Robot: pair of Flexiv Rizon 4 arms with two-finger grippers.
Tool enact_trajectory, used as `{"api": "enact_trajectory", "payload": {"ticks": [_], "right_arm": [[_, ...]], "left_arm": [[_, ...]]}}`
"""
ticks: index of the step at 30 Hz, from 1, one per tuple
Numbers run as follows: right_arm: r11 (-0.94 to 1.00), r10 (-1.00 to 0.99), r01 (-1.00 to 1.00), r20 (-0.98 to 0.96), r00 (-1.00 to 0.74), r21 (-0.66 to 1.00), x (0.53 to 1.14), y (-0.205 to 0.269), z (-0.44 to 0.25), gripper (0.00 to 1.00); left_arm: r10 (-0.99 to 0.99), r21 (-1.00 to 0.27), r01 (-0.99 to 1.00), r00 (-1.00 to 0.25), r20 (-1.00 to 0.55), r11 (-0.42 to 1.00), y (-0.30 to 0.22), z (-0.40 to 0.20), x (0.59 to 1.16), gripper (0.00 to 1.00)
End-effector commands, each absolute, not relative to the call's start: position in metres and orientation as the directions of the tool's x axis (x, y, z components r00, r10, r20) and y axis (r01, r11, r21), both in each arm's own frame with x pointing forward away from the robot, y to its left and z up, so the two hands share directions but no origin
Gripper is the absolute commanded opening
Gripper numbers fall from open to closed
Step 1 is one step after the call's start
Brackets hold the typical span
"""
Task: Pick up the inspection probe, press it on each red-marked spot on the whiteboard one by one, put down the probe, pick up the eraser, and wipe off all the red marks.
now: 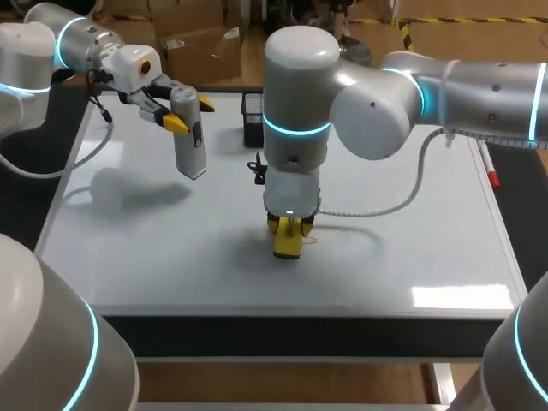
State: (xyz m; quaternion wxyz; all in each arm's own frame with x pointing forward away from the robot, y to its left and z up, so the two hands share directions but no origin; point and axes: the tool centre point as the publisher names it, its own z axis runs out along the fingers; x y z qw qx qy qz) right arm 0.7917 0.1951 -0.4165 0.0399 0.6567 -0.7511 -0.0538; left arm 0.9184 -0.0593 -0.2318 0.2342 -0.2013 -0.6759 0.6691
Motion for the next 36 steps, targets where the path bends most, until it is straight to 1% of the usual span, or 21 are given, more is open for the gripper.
{"api": "enact_trajectory", "payload": {"ticks": [1,8,29,36], "right_arm": [[0.121,-0.992,-0.982,-0.007,-0.124,0.142,0.793,0.195,-0.423,0.0],[0.121,-0.992,-0.979,-0.005,-0.124,0.164,0.794,0.186,-0.431,0.0],[0.271,-0.962,-0.947,0.021,-0.272,0.173,0.781,0.124,-0.433,0.0],[0.29,-0.957,-0.943,0.021,-0.29,0.163,0.777,0.114,-0.426,0.0]], "left_arm": [[0.587,-0.999,-0.041,-0.808,0.049,0.027,-0.059,-0.23,0.919,0.0],[0.587,-0.999,-0.041,-0.808,0.049,0.027,-0.059,-0.23,0.919,0.0],[0.587,-0.999,-0.041,-0.808,0.049,0.027,-0.059,-0.23,0.919,0.0],[0.587,-0.999,-0.041,-0.808,0.049,0.027,-0.059,-0.23,0.919,0.0]]}}
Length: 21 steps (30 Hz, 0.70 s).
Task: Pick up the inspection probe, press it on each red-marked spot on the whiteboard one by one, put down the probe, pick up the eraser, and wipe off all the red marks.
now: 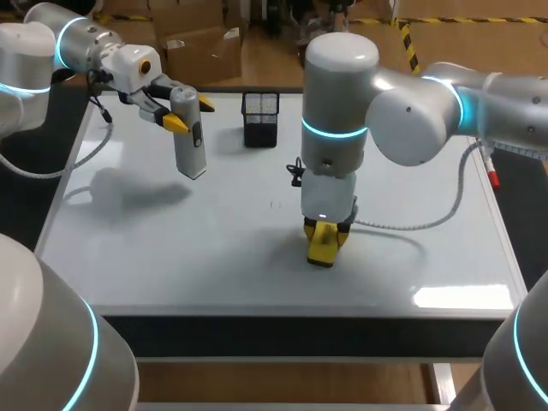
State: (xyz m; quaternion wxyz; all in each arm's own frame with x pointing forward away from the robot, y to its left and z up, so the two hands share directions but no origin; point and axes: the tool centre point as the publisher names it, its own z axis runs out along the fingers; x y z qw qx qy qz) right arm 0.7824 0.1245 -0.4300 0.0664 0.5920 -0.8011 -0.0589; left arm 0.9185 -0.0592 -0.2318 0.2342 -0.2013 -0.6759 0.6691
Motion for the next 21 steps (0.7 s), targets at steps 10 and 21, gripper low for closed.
{"api": "enact_trajectory", "payload": {"ticks": [10,21], "right_arm": [[0.28,-0.96,-0.953,0.033,-0.279,0.118,0.776,0.111,-0.4,0.0],[0.18,-0.982,-0.976,0.077,-0.172,0.122,0.791,0.104,-0.368,0.0]], "left_arm": [[0.587,-0.999,-0.041,-0.808,0.049,0.027,-0.059,-0.23,0.919,0.0],[0.587,-0.999,-0.041,-0.808,0.049,0.027,-0.059,-0.23,0.919,0.0]]}}
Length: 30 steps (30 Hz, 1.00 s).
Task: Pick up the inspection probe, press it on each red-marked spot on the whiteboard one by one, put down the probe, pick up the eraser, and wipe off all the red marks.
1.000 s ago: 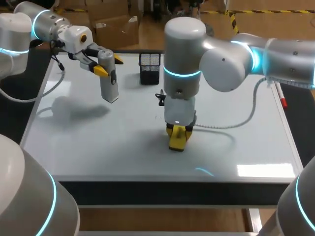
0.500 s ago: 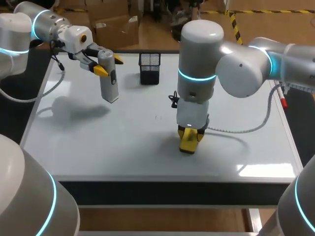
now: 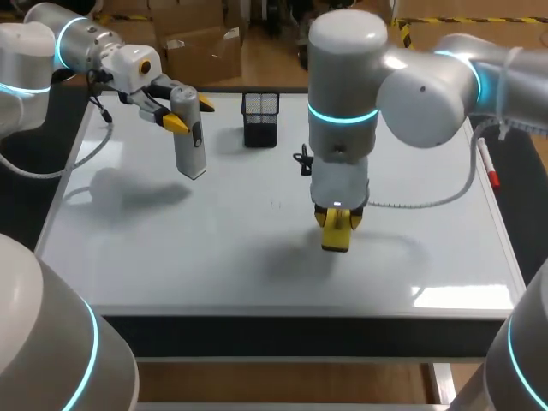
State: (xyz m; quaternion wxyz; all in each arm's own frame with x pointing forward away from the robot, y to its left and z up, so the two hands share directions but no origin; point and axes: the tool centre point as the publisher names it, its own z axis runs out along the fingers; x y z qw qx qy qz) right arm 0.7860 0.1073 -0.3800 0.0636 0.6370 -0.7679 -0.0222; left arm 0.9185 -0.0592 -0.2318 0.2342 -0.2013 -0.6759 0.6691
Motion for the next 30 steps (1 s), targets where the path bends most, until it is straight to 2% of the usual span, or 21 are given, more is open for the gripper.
{"api": "enact_trajectory", "payload": {"ticks": [1,23,30], "right_arm": [[0.183,-0.981,-0.976,0.082,-0.174,0.118,0.793,0.102,-0.366,0.0],[0.183,-0.981,-0.976,0.082,-0.174,0.118,0.793,0.102,-0.366,0.0],[0.155,-0.984,-0.984,0.097,-0.147,0.087,0.832,0.092,-0.353,0.0]], "left_arm": [[0.587,-0.999,-0.041,-0.808,0.049,0.027,-0.059,-0.23,0.919,0.0],[0.587,-0.999,-0.041,-0.808,0.049,0.027,-0.059,-0.23,0.919,0.0],[0.587,-0.999,-0.041,-0.808,0.049,0.027,-0.059,-0.23,0.919,0.0]]}}
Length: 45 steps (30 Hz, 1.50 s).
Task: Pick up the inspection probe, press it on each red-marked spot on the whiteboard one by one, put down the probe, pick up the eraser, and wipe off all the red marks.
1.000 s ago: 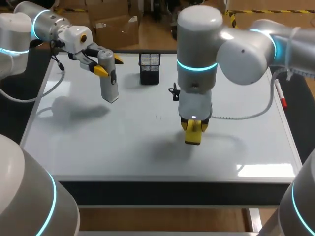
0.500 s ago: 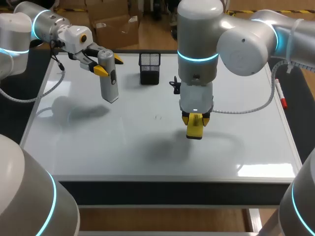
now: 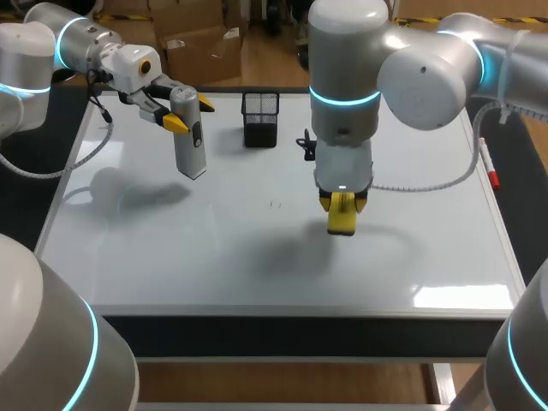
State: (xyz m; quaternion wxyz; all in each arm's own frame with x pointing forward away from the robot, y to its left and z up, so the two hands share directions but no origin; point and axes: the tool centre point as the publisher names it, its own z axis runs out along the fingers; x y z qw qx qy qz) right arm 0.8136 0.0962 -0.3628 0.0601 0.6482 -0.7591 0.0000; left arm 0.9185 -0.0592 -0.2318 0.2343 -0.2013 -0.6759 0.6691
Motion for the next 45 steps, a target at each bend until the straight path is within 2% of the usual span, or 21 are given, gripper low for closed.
{"api": "enact_trajectory", "payload": {"ticks": [1,23,45], "right_arm": [[0.15,-0.986,-0.985,0.09,-0.143,0.083,0.838,0.091,-0.352,0.0],[0.059,-0.998,-0.991,0.04,-0.054,0.12,0.96,0.088,-0.371,0.0],[0.03,-0.999,-0.982,0.018,-0.027,0.186,1.024,0.088,-0.401,0.0]], "left_arm": [[0.587,-0.999,-0.041,-0.808,0.049,0.027,-0.059,-0.23,0.919,0.0],[0.587,-0.999,-0.041,-0.808,0.049,0.027,-0.059,-0.23,0.919,0.0],[0.587,-0.999,-0.041,-0.808,0.049,0.027,-0.059,-0.23,0.919,0.0]]}}
